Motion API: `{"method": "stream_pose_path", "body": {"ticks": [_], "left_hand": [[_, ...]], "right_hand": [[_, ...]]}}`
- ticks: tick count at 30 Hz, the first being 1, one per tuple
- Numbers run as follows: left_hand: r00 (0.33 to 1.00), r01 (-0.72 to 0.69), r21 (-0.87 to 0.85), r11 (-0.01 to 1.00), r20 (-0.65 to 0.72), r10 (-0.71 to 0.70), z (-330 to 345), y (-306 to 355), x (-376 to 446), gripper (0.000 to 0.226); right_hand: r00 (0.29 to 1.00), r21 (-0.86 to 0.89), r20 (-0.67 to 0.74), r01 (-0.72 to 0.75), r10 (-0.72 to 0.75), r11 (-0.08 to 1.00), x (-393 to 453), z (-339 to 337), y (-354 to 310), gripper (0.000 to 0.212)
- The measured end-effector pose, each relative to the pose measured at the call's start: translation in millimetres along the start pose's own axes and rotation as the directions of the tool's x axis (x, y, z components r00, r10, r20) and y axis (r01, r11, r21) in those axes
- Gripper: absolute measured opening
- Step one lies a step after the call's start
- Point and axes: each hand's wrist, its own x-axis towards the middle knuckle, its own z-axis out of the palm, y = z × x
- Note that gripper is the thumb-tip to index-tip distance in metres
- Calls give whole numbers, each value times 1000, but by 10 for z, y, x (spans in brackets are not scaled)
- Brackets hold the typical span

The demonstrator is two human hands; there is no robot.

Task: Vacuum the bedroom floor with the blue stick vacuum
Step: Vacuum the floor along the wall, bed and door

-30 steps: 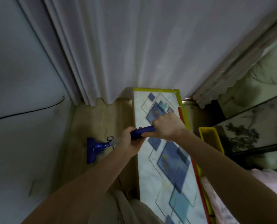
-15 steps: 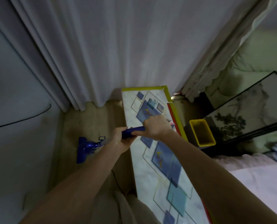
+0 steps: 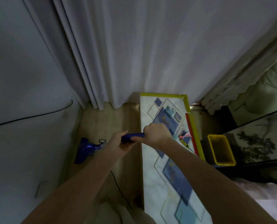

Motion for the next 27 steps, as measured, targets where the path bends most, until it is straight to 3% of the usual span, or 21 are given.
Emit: {"method": "stream_pose_path", "body": {"ticks": [5, 10, 16, 27], "left_hand": [[998, 42, 14, 999, 46, -43, 236, -39, 6, 18], [996, 69, 33, 997, 55, -70, 298, -3, 30, 6], [1000, 4, 49, 999, 19, -5, 81, 267, 205, 31], [995, -100, -121, 988, -11, 99, 146, 581, 466, 9]], "right_hand": [[1000, -48, -18, -23, 22, 999, 46, -130, 276, 73], [998, -4, -35, -61, 61, 998, 70, -76, 292, 74], [999, 30, 6, -47, 47, 998, 329, -128, 26, 73], [996, -46, -41, 71, -73, 996, 835, -362, 5, 69]]}}
